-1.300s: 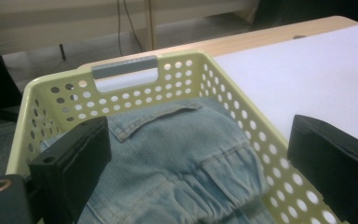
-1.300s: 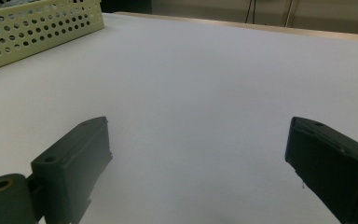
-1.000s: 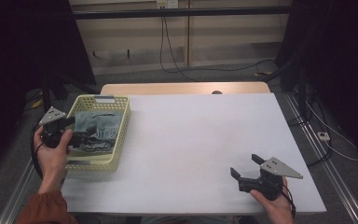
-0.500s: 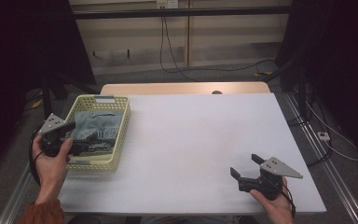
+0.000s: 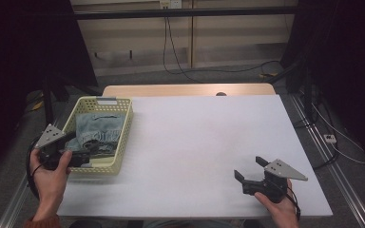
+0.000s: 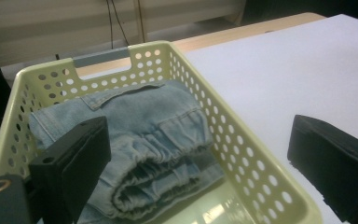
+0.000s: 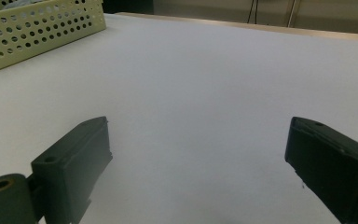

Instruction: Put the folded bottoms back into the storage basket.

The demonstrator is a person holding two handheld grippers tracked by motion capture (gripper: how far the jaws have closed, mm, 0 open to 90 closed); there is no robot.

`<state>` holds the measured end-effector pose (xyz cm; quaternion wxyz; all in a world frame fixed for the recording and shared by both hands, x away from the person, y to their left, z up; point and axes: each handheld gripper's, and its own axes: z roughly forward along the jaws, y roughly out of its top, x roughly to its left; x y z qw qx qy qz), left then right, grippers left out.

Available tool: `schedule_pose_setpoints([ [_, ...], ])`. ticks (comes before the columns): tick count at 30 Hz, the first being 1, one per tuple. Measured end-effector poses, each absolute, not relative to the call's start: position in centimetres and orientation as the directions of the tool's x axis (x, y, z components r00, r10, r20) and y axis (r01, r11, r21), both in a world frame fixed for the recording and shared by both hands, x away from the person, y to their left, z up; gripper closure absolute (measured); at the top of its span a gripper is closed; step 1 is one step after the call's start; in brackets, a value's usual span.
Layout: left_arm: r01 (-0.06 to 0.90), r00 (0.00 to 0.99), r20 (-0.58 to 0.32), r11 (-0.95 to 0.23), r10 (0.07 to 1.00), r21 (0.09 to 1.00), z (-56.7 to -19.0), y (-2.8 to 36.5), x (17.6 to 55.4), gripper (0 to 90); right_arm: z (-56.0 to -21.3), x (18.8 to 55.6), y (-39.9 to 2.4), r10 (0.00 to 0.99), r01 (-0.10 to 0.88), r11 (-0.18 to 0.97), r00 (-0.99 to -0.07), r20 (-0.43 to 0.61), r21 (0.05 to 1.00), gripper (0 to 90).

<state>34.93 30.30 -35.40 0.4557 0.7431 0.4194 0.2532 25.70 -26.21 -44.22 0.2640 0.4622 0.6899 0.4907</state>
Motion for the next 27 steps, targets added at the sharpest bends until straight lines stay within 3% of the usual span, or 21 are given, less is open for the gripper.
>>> schedule_pose_setpoints([
  [27, 0.365, 0.651, 0.024, -0.341, 0.759, 0.867, -36.1, 22.0, 33.4, 5.8, -44.2, 25.7, -26.3, 0.895, 0.38, 0.09, -0.436, 0.092, 0.92, 7.0],
])
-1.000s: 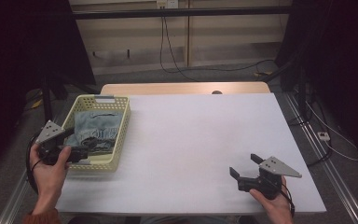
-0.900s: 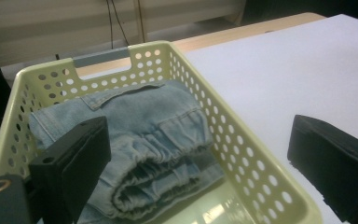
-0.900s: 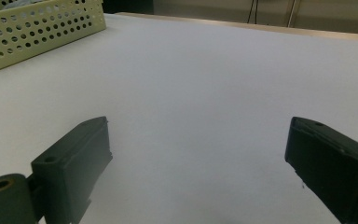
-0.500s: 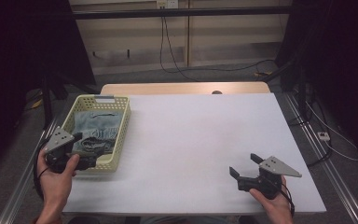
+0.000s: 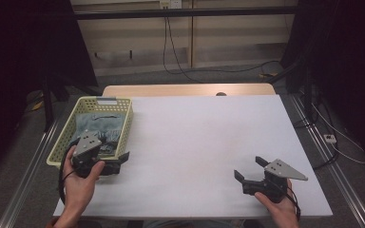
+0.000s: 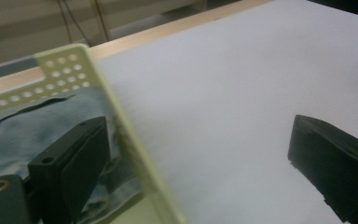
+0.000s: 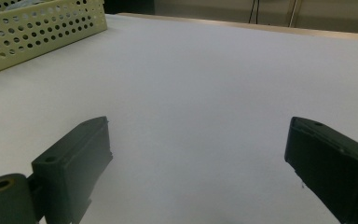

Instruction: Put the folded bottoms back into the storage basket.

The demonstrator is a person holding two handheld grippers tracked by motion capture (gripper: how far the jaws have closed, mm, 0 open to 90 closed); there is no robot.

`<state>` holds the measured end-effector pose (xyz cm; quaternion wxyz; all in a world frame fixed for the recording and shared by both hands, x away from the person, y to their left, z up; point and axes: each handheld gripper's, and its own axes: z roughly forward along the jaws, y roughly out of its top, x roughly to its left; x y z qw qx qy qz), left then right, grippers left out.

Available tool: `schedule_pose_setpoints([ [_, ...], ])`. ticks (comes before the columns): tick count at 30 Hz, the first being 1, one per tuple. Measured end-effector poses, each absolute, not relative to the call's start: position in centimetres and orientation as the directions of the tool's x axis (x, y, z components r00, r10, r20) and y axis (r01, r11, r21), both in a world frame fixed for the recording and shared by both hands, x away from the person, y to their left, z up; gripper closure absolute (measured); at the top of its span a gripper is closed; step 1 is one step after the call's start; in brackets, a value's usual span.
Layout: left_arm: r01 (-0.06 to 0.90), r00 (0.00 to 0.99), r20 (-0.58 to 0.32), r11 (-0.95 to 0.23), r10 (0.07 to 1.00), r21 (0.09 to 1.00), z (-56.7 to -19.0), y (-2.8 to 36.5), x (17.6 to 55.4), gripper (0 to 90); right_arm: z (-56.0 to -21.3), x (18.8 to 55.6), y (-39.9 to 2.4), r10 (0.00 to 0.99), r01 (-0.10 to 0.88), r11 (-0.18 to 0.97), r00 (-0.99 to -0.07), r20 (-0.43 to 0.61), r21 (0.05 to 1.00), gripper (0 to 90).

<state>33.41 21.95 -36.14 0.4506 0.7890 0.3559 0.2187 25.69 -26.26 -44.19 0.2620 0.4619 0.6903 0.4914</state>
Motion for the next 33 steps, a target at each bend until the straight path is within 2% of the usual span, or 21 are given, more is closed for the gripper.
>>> schedule_pose_setpoints([
  [5, 0.343, 0.693, 0.047, -0.387, 0.72, 0.856, -36.4, 19.5, 33.3, 5.8, -44.2, 25.7, -26.3, 0.895, 0.38, 0.09, -0.436, 0.093, 0.921, 7.2],
  [8, 0.344, 0.73, 0.028, -0.403, 0.683, 0.848, -36.7, 18.2, 33.4, 5.8, -44.2, 25.7, -26.3, 0.894, 0.38, 0.09, -0.438, 0.093, 0.921, 7.2],
  [20, 0.343, 0.767, 0.004, -0.415, 0.642, 0.843, -38.0, 15.0, 33.5, 5.6, -44.2, 25.7, -26.3, 0.892, 0.381, 0.09, -0.443, 0.096, 0.92, 7.2],
  [33, 0.387, 0.771, -0.068, -0.38, 0.633, 0.84, -42.0, 14.8, 32.8, 5.7, -44.2, 25.7, -26.3, 0.891, 0.385, 0.087, -0.443, 0.101, 0.919, 7.3],
])
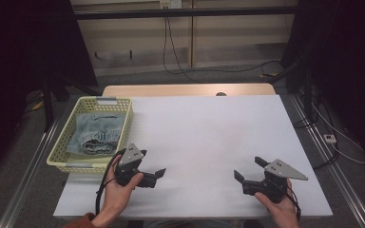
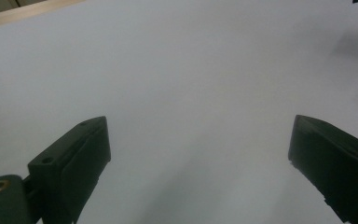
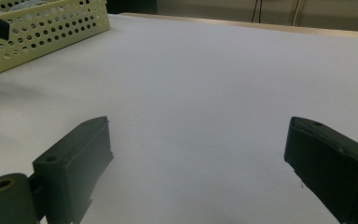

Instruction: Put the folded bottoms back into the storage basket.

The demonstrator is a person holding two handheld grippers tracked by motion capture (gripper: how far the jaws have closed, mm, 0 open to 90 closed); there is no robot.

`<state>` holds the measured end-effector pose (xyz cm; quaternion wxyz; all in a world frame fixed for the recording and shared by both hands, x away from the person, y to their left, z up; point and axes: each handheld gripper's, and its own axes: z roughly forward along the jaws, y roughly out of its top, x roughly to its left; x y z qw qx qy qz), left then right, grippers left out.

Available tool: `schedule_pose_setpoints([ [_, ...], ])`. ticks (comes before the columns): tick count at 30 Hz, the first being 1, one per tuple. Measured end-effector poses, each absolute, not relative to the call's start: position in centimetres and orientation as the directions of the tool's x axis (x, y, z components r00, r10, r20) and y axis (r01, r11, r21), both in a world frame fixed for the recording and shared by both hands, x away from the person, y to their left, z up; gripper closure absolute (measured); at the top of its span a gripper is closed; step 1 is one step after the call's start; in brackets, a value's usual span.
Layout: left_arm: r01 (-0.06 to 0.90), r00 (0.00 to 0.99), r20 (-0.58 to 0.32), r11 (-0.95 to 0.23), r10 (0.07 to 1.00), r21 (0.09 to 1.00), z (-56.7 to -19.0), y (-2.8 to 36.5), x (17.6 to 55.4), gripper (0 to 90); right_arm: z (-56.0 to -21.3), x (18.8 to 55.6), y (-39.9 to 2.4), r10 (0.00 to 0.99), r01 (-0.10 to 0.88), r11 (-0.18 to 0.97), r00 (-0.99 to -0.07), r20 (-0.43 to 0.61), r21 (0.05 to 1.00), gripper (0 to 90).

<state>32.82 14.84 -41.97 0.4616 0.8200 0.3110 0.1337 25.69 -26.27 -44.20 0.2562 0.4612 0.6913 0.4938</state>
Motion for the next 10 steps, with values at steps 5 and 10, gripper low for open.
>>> schedule_pose_setpoints([
  [5, 0.385, 0.76, -0.071, -0.36, 0.646, 0.85, -42.57, 15.35, 32.69, 5.6, -44.22, 25.71, -26.23, 0.891, 0.385, 0.088, -0.442, 0.1, 0.919, 7.4],
  [10, 0.384, 0.757, -0.065, -0.362, 0.65, 0.85, -42.88, 15.28, 32.68, 5.6, -44.2, 25.65, -26.34, 0.892, 0.386, 0.088, -0.44, 0.1, 0.918, 7.4],
])
